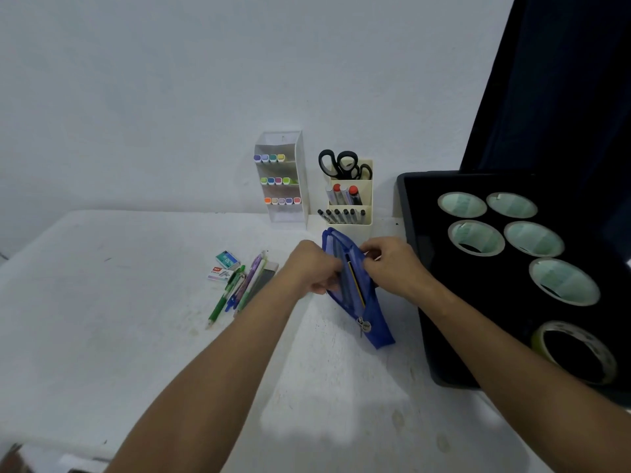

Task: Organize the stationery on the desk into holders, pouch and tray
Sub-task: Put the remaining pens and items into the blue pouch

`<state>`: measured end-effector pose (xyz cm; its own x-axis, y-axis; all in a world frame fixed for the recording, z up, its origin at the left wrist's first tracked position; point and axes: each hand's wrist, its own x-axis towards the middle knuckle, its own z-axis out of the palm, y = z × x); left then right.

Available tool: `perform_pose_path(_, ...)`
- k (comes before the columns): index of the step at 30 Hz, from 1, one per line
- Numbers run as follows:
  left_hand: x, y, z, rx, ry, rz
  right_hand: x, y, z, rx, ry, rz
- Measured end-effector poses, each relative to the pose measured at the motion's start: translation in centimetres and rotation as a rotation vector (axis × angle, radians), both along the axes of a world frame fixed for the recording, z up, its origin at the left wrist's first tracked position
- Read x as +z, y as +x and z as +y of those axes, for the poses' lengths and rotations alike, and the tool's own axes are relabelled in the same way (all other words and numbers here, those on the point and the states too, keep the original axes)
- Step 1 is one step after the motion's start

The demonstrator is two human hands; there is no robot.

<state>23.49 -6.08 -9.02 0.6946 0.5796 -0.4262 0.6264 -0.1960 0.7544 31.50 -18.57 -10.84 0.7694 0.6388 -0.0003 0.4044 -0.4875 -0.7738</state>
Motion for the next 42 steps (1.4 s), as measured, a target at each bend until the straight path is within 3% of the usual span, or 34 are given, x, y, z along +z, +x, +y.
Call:
perform_pose_path(8, -2.0, 1.6, -1.3, -0.207, 0.491, 0.056, -0.7, 0.4, 0.0, 0.008, -0.003, -0.037)
perform_pose_path(15, -2.4, -0.3, 3.2, -0.072, 0.602, 0.066, -0.9, 0.5, 0.1, -0.003, 0.002, -0.028)
perform_pose_path(21, -4.3, -2.6, 5.1, -0.225, 0.685, 0.279, -0.9, 0.3, 0.2, -0.014, -0.003, -0.041)
perform_pose_path(26, -5.6, -3.3, 4.1, -0.290, 0.795, 0.281, -0.9, 0.3, 0.2, -0.008, 0.005, -0.045)
perform_pose_path(37, -3.0, -2.9, 3.9, -0.140, 0.702, 0.274, -0.9, 0.1, 0.2, 0.023, -0.001, -0.043)
perform_pose_path(42, 0.7, -2.1, 3.7, -0.027, 0.471, 0.106, -1.0, 0.2, 0.3, -0.002, -0.001, -0.024)
